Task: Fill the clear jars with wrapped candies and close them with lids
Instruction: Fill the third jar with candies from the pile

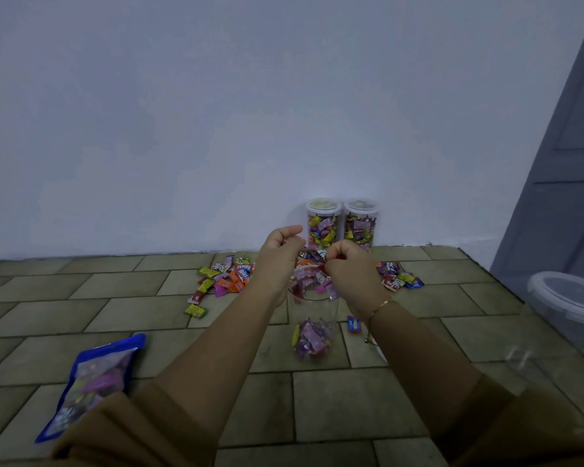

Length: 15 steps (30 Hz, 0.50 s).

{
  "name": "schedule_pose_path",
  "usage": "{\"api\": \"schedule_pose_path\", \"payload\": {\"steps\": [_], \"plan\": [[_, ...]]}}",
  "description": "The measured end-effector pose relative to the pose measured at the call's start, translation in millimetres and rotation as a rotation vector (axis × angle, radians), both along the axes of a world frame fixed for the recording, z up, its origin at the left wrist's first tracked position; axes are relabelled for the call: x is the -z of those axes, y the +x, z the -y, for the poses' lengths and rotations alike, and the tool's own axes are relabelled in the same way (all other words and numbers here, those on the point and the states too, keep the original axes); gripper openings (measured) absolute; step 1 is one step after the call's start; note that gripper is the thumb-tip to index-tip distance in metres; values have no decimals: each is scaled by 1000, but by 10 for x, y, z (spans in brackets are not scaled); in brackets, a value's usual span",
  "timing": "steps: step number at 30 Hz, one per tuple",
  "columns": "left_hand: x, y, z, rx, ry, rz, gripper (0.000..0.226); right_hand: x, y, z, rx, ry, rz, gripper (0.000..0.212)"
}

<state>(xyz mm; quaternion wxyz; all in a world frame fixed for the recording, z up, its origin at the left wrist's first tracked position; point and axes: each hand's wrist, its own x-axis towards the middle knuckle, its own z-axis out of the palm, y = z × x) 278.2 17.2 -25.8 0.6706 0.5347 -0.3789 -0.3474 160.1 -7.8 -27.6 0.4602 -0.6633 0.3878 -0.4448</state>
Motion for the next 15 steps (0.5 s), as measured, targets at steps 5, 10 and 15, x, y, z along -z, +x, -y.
{"api": "schedule_pose_path", "payload": {"steps": [5,10,15], "plan": [[-38,-66,-27,-17,26,-25,21,72,37,-61,66,-35,17,30],[-64,-77,-46,-37,26,-33,20,91,30,-78,78,-42,65,29],[-60,-56,-50,13,-10,-31,19,111,27,-61,24,47,187,29]]}}
